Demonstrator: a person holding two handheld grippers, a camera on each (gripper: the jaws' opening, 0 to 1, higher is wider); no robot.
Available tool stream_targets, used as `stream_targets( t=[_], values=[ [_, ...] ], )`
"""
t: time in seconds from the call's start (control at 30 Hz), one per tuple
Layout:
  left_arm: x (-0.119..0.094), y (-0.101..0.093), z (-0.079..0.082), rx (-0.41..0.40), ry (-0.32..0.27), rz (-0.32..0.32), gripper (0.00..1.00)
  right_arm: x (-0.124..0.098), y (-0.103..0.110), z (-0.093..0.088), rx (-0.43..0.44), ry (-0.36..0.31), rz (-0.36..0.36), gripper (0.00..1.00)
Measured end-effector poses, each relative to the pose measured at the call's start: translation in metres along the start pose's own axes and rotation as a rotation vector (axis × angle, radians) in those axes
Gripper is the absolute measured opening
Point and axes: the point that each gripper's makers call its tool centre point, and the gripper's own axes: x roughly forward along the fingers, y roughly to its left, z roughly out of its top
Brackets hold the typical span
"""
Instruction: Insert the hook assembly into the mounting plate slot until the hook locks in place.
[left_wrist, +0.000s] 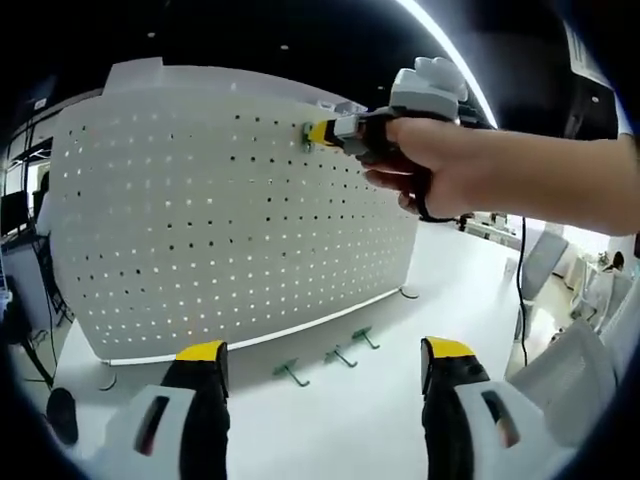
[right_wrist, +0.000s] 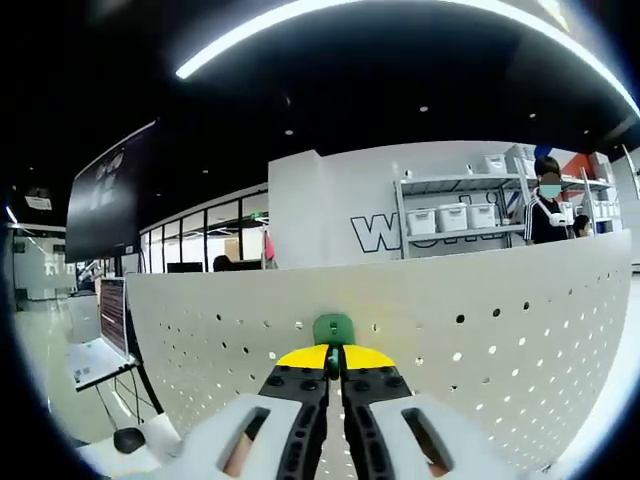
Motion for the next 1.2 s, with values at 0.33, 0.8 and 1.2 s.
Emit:
stream_targets(
  t=[0.33,0.8,1.2],
  values=[
    [-0.003,-0.001,-0.009,-0.003,0.019,-0.006,0.81,0.001,-0.002,-0.001,0.012,-0.03,-0.068,0.01],
    [-0.008,0.003,-0.02,-0.011,0.042,-0.002,0.81,0.003,-0.002,-0.005,0.025,-0.039,-0.164,0.02],
    [-0.009,0.006,-0.024,-0.019,0.047,0.006,0.81,0.0,-0.001,-0.006,0.052,-0.034,-0.129,0.03]
  ],
)
